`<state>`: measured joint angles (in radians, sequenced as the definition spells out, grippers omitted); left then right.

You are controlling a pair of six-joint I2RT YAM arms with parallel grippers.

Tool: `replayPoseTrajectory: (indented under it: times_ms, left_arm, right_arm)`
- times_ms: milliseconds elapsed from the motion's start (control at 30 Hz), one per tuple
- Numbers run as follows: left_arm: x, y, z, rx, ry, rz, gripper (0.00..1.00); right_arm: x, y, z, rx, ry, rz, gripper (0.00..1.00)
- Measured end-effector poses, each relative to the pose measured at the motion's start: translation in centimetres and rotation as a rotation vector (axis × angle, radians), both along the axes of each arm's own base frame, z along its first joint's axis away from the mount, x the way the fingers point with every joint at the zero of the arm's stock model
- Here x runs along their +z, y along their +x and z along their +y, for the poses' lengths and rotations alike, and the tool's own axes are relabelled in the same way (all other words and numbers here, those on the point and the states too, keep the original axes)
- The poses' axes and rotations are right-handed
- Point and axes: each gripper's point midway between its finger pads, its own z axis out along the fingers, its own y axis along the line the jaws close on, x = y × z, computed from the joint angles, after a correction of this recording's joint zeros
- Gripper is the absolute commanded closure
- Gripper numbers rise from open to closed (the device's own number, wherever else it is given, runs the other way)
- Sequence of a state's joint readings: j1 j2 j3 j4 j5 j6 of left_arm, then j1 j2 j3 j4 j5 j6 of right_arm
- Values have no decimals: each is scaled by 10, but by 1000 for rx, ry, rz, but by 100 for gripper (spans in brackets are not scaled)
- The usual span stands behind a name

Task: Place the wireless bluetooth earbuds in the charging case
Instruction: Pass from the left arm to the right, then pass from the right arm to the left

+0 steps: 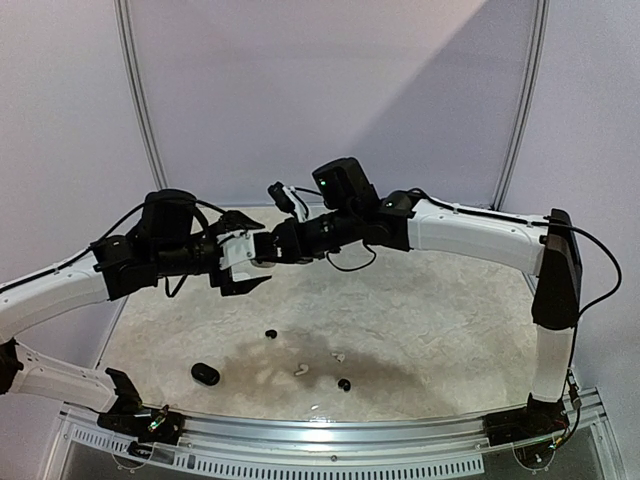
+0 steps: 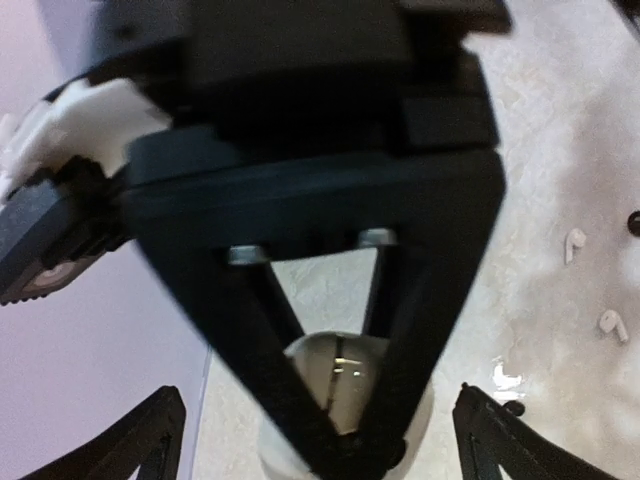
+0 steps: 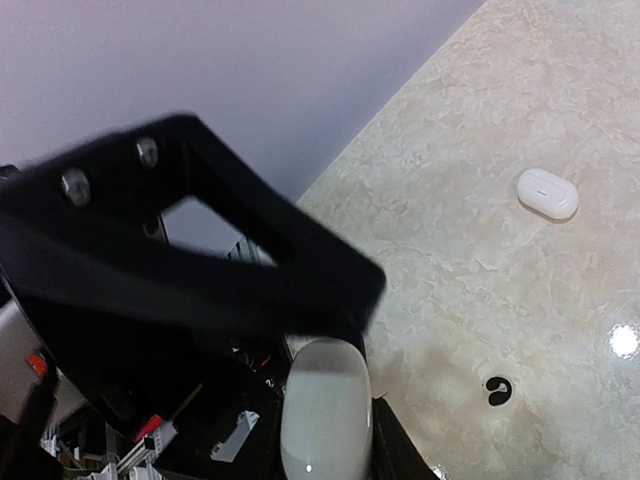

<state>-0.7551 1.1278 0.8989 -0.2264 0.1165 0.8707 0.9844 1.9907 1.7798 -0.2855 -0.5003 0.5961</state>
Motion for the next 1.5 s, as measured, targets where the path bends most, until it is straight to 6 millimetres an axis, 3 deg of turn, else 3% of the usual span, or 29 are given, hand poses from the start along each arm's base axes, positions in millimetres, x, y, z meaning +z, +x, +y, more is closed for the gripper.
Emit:
replayPoseTrajectory:
  times_ms: [167,300,400,533,633,733,900,1067,1500]
  left_arm:
    - [27,12,20,74,-144,171,1]
    - [61,8,36,68,-316,292,6]
    - [71,-23,27,-45,-428,417,19]
    - [65,-44,17,-128,-523,579,29]
    - [69,-46,9,-176,-553,632,37]
    - [81,-44,2,-240,-566,642,46]
    - [101,-33,-10,-348,-604,648,47]
    - [109,-40,-14,-428,-624,651,49]
    - [115,-53,-19,-464,-627,631,77]
  right_arm:
    - [-3,7,-12,35,13,-36,100]
    - [17,15,-30,88,43,-205,100]
    - [43,6,-45,158,99,-383,100]
    - [86,-15,-53,248,207,-595,100]
    - [112,-22,-54,273,273,-710,100]
    - [125,-24,-52,278,294,-788,100]
    - [150,-26,-47,263,318,-886,100]
    - [149,-37,-40,277,307,-935,100]
    - [138,-43,-34,280,246,-969,100]
